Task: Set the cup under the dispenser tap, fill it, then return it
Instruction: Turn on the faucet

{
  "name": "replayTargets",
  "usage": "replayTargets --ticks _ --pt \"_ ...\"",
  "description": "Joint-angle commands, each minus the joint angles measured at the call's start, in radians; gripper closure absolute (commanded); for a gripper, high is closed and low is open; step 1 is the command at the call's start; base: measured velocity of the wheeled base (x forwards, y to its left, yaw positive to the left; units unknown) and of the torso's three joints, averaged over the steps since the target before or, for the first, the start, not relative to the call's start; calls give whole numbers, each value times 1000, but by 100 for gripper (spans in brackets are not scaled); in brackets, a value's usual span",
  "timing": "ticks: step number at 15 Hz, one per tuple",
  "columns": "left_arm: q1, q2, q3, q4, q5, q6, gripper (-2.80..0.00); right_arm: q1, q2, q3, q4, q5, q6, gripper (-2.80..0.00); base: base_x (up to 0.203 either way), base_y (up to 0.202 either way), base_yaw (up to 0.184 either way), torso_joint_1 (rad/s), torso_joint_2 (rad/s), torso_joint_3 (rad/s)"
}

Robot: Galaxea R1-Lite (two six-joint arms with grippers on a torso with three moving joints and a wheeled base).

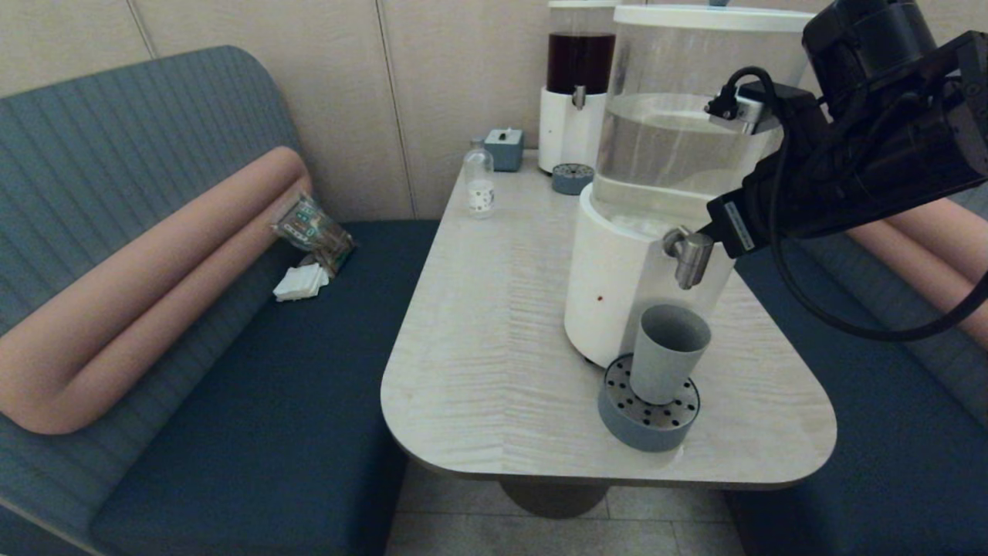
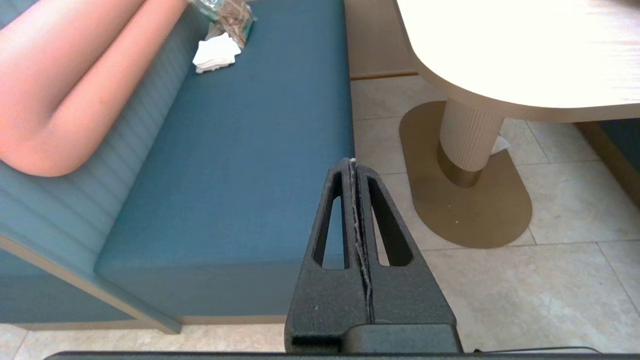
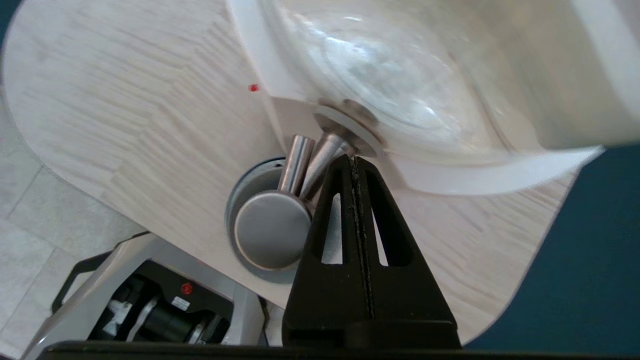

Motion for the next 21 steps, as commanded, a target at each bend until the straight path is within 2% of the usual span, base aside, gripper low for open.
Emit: replayTargets --ticks 1,10,15,21 --pt "0 0 0 1 0 1 0 10 7 0 -3 8 -2 0 0 0 0 0 0 0" --pt "0 0 0 1 0 1 0 23 20 -1 -94 37 -20 0 0 0 0 0 0 0" --pt "0 0 0 1 0 0 0 23 19 -1 -93 70 -39 0 0 0 0 0 0 0" --pt "0 0 0 1 0 1 0 28 19 -1 -96 69 -35 0 0 0 0 0 0 0"
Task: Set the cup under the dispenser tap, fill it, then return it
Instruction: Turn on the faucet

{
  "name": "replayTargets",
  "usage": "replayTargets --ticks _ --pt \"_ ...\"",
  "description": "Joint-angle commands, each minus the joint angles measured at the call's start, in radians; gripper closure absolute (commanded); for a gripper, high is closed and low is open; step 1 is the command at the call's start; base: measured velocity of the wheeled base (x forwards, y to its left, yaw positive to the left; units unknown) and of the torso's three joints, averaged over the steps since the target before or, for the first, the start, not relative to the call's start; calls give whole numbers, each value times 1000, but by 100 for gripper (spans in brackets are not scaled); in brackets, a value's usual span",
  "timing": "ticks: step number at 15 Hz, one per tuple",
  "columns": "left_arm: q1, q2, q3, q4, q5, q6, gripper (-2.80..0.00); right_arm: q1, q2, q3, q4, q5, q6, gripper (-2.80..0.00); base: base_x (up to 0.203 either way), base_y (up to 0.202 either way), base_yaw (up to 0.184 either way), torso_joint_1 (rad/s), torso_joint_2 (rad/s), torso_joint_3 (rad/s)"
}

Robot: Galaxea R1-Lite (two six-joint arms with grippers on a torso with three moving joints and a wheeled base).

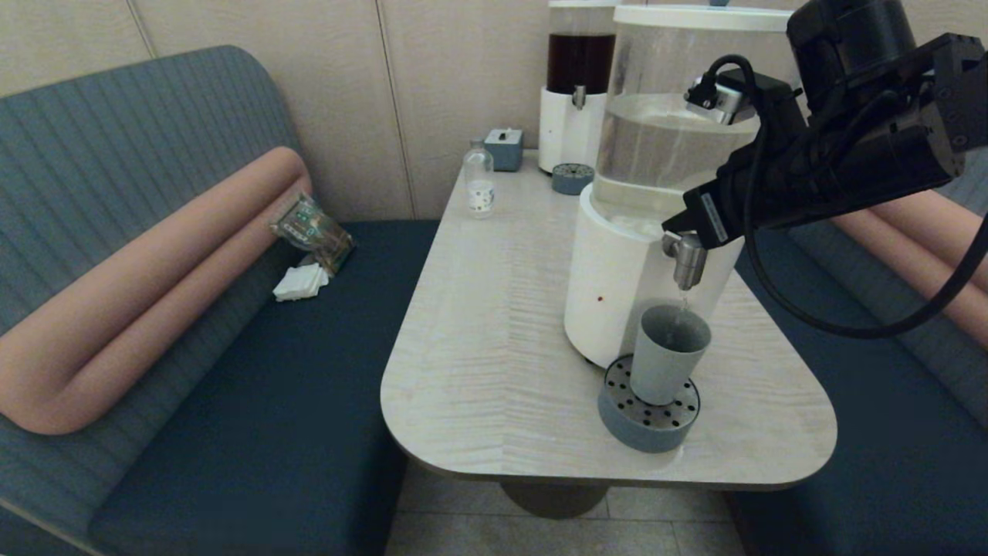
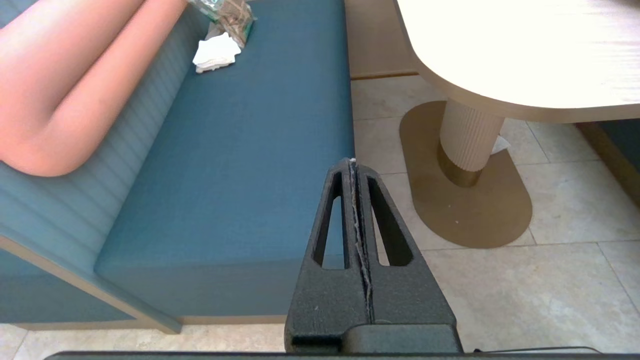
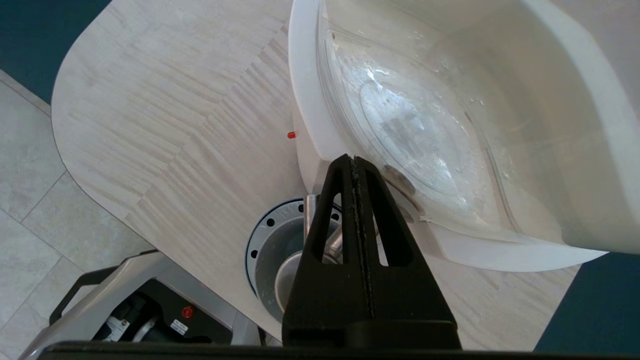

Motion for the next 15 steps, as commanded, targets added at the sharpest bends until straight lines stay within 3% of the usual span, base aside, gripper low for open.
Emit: replayTargets --ticks 1,10,15 --pt "0 0 0 0 0 1 0 -1 -2 1 5 1 5 0 0 0 0 0 0 0" --pt "0 0 0 0 0 1 0 -35 -35 5 -33 -8 9 0 0 0 0 0 0 0" --pt "0 0 0 0 0 1 0 -108 -126 63 -29 -5 13 0 0 0 0 0 0 0"
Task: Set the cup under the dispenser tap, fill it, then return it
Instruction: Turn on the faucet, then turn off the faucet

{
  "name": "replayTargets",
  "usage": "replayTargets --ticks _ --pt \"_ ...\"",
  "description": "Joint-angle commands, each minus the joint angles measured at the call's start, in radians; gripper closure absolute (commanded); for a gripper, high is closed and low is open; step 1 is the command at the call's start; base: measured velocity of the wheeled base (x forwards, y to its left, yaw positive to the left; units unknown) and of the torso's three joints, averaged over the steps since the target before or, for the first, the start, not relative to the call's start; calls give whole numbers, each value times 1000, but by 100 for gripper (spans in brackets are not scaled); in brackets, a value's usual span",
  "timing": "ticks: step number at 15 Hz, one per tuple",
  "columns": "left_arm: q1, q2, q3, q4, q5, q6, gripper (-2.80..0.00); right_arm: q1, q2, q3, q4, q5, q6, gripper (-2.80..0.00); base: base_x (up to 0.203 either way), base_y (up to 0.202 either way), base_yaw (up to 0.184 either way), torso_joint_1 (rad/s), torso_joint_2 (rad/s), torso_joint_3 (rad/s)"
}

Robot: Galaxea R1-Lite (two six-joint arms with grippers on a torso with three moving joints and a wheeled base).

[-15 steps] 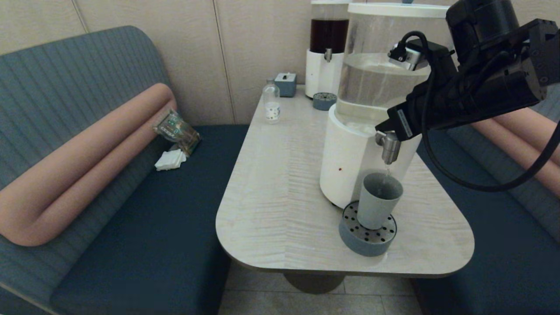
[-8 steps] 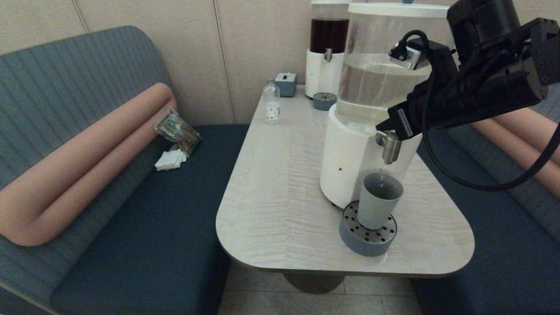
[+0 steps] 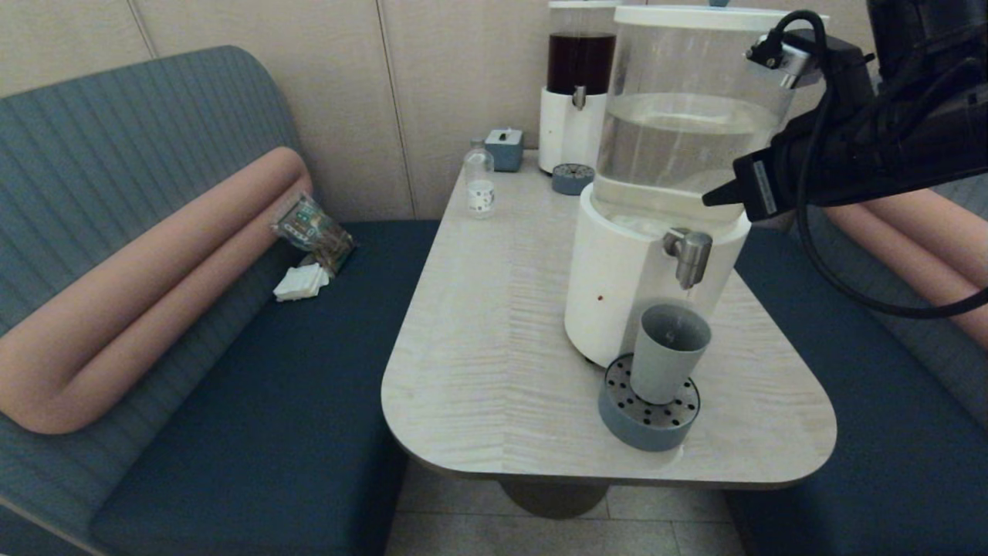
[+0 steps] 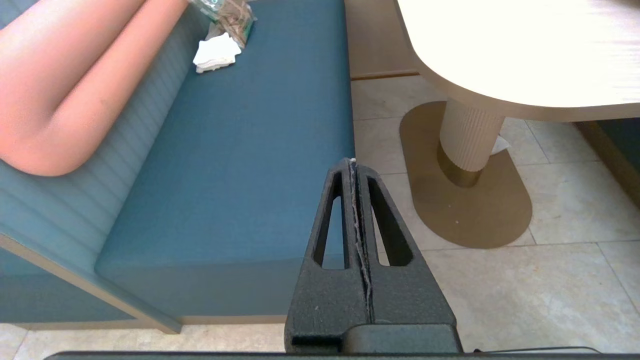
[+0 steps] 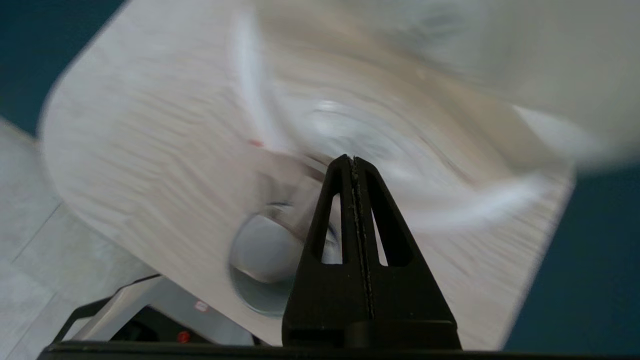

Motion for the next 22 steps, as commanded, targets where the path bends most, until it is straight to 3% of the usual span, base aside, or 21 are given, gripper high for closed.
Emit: replayTargets --ticks 1,4,7,10,13,18,22 --pt "0 0 0 1 0 -1 0 -18 -77 79 2 1 -3 0 0 0 0 0 0 0" --pt "0 0 0 1 0 -1 0 -31 -225 243 -4 1 -6 0 0 0 0 0 0 0" --pt "0 0 0 1 0 1 0 -102 -395 426 -30 2 -6 0 0 0 0 0 0 0" --pt "0 0 0 1 0 1 0 -239 -584 584 -82 20 -10 0 0 0 0 0 0 0" --pt "0 0 0 1 0 1 0 -387 -749 702 -95 88 -9 0 0 0 0 0 0 0" --pt "0 0 0 1 0 -1 0 -429 -1013 986 -208 116 23 0 0 0 0 0 0 0" --pt "0 0 0 1 0 1 0 -453 -1207 1133 -277 117 52 0 0 0 0 0 0 0"
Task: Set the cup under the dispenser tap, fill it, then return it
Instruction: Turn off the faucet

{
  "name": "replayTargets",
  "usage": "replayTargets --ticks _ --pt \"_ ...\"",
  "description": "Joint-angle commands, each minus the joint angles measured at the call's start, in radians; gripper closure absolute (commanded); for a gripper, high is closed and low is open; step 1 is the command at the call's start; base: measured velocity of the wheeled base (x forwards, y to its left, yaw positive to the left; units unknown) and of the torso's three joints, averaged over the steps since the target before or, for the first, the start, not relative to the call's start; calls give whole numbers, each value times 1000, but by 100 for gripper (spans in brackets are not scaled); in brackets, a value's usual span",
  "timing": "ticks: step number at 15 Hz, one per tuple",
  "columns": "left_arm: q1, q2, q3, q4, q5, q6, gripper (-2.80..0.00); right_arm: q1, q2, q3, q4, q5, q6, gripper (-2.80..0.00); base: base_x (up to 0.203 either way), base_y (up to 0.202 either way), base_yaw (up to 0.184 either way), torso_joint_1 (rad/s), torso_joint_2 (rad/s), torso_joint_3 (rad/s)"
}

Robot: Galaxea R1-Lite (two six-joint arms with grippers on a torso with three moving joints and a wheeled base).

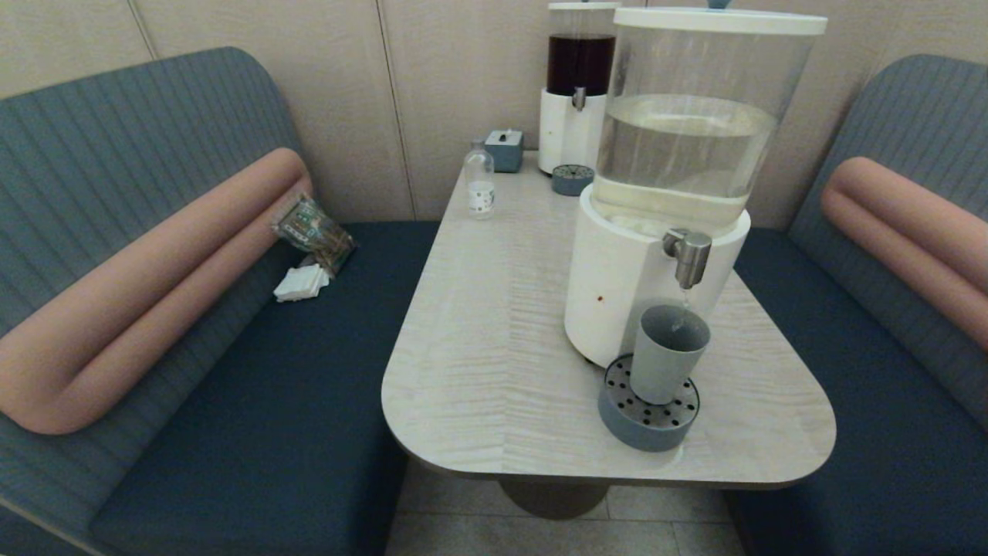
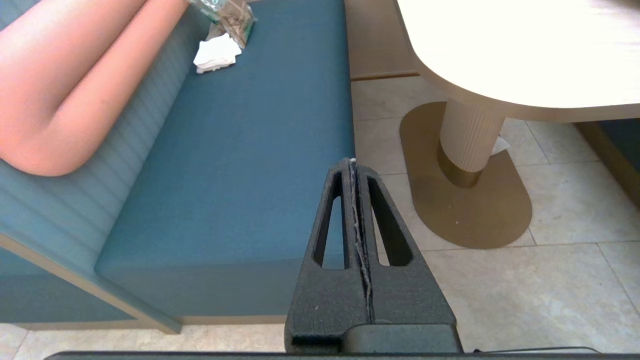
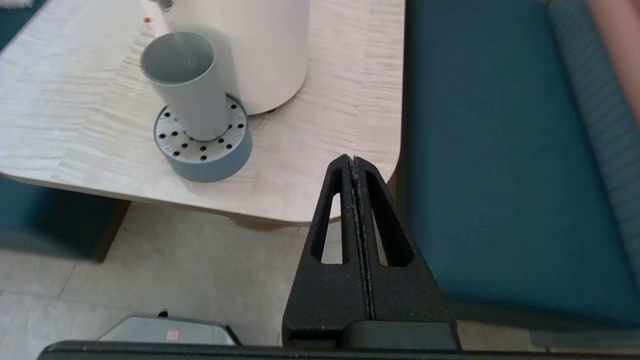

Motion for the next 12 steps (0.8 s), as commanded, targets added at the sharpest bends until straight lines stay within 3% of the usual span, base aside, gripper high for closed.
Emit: replayTargets --ticks 1,5,12 --pt "0 0 0 0 0 0 0 -1 -165 82 0 2 3 0 0 0 0 0 0 0" --pt "0 0 0 0 0 1 0 1 -325 149 2 26 40 0 0 0 0 0 0 0" --pt "0 0 0 0 0 0 0 7 -384 206 -10 55 150 0 0 0 0 0 0 0"
